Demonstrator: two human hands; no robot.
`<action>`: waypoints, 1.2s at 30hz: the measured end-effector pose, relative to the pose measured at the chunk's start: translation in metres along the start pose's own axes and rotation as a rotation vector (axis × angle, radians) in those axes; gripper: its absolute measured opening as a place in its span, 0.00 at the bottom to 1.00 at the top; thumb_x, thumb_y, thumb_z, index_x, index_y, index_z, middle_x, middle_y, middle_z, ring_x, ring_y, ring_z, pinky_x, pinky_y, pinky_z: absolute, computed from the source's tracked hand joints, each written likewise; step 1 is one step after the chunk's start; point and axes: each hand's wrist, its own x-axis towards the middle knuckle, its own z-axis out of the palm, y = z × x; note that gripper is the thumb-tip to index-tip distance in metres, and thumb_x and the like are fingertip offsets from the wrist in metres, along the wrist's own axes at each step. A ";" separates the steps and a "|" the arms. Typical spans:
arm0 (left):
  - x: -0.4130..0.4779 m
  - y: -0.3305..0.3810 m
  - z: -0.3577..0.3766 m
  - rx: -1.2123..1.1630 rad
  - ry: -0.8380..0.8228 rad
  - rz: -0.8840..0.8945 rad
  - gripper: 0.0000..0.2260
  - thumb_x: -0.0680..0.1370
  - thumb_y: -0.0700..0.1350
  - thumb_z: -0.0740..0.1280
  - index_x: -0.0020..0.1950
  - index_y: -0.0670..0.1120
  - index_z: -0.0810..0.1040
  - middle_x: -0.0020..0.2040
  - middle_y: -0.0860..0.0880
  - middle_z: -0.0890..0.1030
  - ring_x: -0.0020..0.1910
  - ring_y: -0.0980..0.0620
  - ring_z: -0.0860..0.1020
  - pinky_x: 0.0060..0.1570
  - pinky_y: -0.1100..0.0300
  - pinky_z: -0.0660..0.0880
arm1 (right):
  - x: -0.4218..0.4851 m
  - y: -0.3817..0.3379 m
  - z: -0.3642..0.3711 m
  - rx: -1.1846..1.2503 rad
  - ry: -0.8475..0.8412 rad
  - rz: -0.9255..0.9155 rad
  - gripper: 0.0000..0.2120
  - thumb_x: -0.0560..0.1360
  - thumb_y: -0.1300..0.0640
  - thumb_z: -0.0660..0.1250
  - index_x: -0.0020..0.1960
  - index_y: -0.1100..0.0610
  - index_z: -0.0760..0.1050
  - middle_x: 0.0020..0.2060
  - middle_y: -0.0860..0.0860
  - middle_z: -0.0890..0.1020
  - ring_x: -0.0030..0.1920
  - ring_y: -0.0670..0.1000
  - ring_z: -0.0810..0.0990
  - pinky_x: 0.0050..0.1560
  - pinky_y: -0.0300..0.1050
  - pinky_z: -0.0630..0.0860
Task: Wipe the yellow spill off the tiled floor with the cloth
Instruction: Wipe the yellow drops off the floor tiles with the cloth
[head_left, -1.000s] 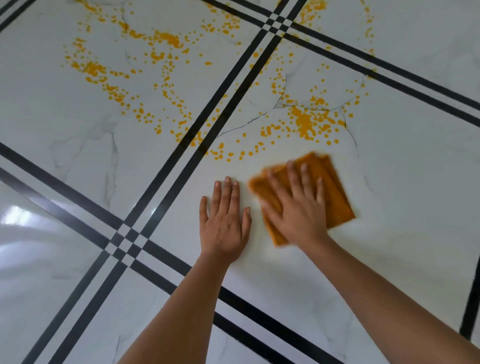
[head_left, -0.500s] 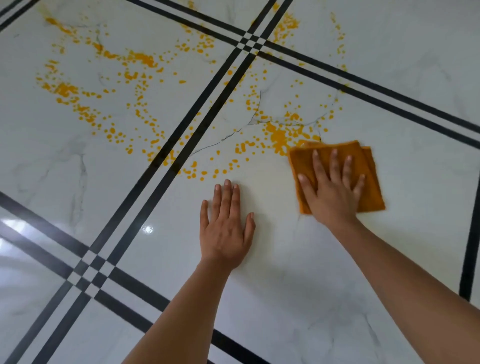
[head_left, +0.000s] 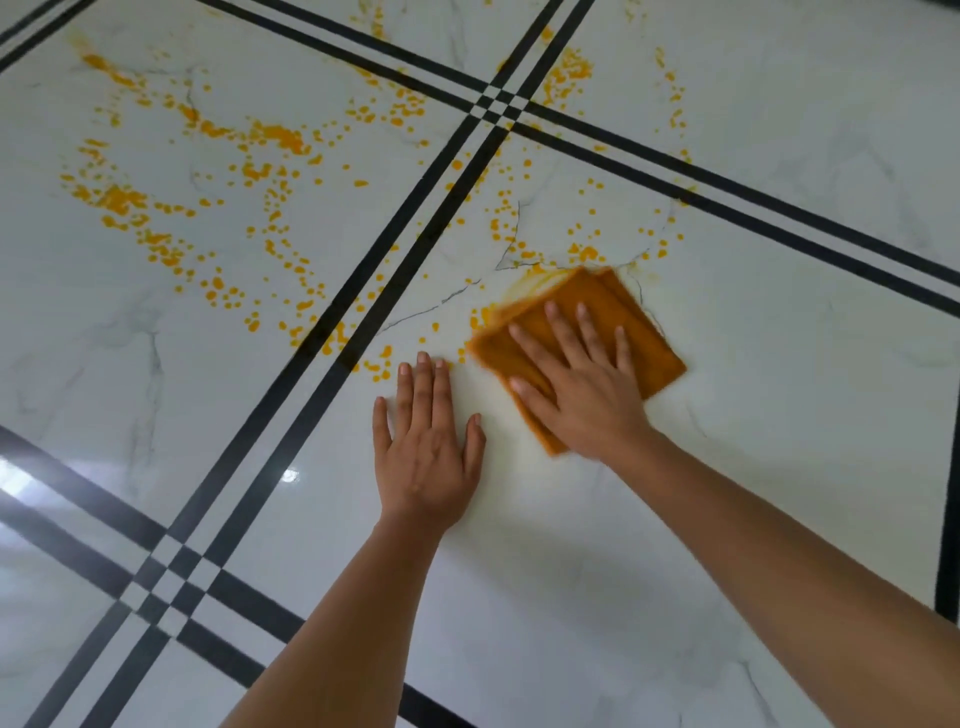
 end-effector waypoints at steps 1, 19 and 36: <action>0.001 -0.003 -0.001 0.000 0.004 -0.007 0.31 0.77 0.59 0.42 0.76 0.45 0.50 0.77 0.48 0.50 0.74 0.53 0.44 0.70 0.54 0.38 | -0.013 0.011 -0.001 -0.029 -0.011 -0.078 0.29 0.73 0.34 0.46 0.73 0.38 0.54 0.75 0.50 0.58 0.75 0.58 0.55 0.69 0.68 0.54; -0.007 -0.028 -0.009 -0.003 -0.002 -0.101 0.34 0.75 0.62 0.39 0.77 0.45 0.45 0.78 0.48 0.47 0.73 0.56 0.37 0.70 0.54 0.36 | 0.030 -0.047 0.001 0.024 -0.023 -0.065 0.29 0.74 0.33 0.45 0.74 0.37 0.51 0.76 0.49 0.53 0.76 0.57 0.48 0.70 0.64 0.44; -0.009 -0.064 -0.017 0.012 -0.007 -0.163 0.35 0.74 0.64 0.39 0.77 0.47 0.41 0.77 0.49 0.42 0.74 0.53 0.37 0.71 0.52 0.36 | 0.041 -0.084 0.006 0.036 -0.029 0.056 0.30 0.75 0.33 0.46 0.75 0.40 0.49 0.77 0.50 0.51 0.76 0.58 0.46 0.70 0.66 0.43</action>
